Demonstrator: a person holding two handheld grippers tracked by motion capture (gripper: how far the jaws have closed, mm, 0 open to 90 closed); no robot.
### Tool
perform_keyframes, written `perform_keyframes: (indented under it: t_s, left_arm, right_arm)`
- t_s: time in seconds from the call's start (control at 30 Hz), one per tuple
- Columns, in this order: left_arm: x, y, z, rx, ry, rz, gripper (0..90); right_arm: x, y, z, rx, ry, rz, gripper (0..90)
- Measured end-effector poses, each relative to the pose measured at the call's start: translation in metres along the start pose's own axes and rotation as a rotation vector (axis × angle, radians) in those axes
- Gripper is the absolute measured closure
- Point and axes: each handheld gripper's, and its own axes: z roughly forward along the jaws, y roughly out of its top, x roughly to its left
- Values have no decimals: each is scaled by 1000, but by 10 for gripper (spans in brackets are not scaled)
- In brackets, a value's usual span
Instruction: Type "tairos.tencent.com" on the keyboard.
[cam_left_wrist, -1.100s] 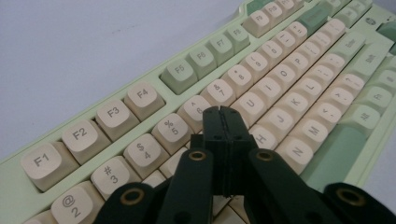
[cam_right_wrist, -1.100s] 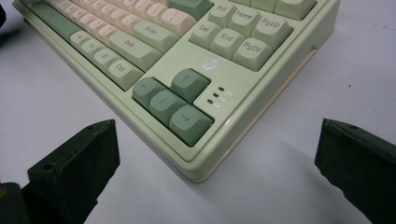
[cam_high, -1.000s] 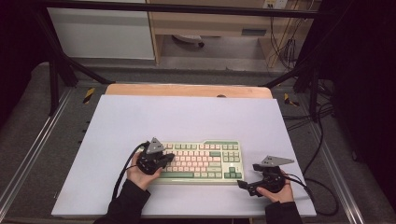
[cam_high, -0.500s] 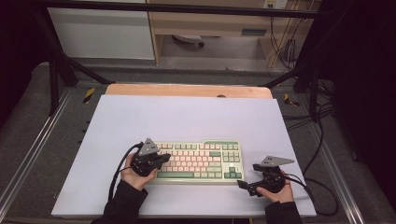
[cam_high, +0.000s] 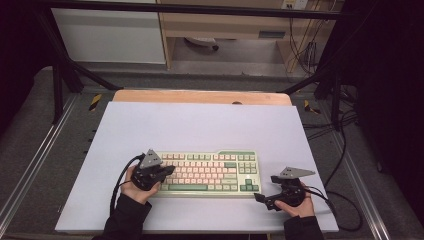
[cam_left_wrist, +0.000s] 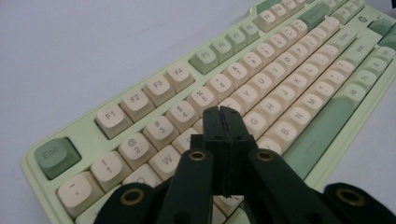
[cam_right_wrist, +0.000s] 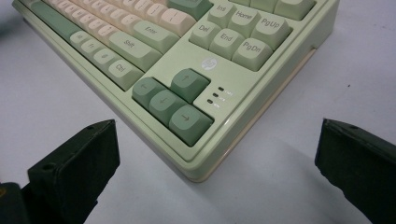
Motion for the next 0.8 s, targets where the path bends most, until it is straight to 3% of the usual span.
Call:
perform_keyframes:
  t_s: [0.4, 0.8]
  left_arm:
    - [12, -16, -13, 12, 28, -27, 900]
    - [16, -25, -10, 31, 40, -34, 900]
  right_arm:
    - [0, 0, 0, -1, -1, -1, 5]
    - [0, 0, 1, -1, -1, -4, 5]
